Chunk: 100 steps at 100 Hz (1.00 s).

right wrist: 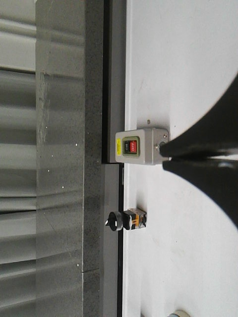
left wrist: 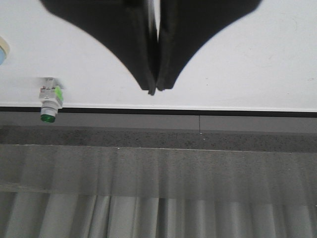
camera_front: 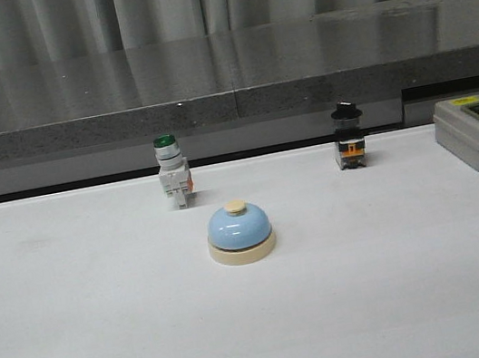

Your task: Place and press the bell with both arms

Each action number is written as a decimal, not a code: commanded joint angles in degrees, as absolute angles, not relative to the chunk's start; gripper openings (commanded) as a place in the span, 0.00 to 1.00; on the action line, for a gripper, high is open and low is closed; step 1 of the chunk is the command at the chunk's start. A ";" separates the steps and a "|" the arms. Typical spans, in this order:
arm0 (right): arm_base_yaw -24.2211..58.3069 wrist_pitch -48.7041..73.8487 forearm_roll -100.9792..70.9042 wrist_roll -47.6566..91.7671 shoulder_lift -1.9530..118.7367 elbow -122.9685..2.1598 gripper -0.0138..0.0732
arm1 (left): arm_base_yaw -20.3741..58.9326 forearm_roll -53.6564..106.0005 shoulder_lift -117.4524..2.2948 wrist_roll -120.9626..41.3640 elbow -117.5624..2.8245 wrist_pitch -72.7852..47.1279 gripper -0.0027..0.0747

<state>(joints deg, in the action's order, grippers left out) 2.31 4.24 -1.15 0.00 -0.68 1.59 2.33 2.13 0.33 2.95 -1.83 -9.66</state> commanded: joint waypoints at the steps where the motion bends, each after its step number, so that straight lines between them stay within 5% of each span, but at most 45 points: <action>1: 1.99 -0.66 -0.93 0.00 -1.64 0.65 0.08 | 1.49 1.22 2.04 3.65 -0.31 0.49 0.01; 100: 1.99 -0.68 -0.93 0.00 -1.59 0.65 0.08 | 1.40 1.74 2.04 3.65 2.46 0.00 0.01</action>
